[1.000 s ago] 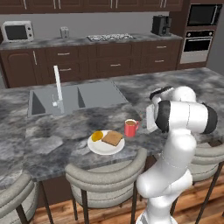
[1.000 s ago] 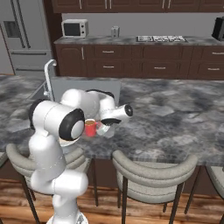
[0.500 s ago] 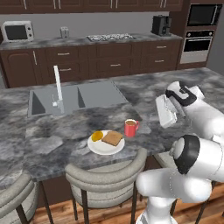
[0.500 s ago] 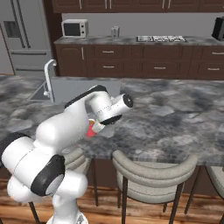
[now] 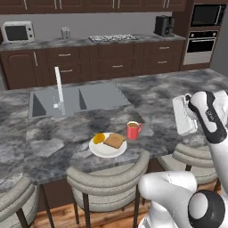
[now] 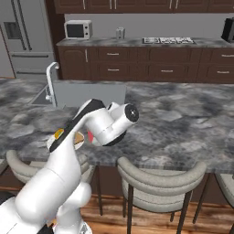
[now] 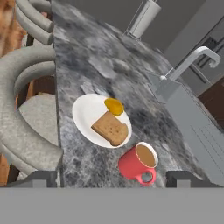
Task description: Pick up the brewed coffee from the coffee machine and place it next to the breakfast plate on the dining counter.
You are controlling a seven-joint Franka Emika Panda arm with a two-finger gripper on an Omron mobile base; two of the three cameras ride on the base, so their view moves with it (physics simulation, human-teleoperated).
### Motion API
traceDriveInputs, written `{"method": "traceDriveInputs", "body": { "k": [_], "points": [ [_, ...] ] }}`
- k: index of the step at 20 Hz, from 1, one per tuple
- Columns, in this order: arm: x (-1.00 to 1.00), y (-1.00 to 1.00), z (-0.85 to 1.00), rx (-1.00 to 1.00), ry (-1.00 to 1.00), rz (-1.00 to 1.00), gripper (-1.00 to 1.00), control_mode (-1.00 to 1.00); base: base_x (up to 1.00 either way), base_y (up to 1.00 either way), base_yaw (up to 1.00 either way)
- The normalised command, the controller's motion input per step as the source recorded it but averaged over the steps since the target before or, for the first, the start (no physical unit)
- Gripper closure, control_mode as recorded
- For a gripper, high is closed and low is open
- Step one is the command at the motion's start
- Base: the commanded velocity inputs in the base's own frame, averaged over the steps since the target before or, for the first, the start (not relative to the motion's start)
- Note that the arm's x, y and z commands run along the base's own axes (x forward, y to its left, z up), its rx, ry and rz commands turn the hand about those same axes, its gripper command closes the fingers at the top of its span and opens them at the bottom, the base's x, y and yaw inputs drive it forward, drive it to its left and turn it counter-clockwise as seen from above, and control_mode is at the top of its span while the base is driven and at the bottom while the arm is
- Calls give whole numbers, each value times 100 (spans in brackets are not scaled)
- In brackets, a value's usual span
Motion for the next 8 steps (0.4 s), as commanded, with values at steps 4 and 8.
{"method": "traceDriveInputs", "body": {
  "k": [4,8],
  "points": [
    [-47,-44,0,0,0,0,-100,-100,0,0,0],
    [-52,-50,0,0,0,0,-100,-100,0,0,0]
  ]
}}
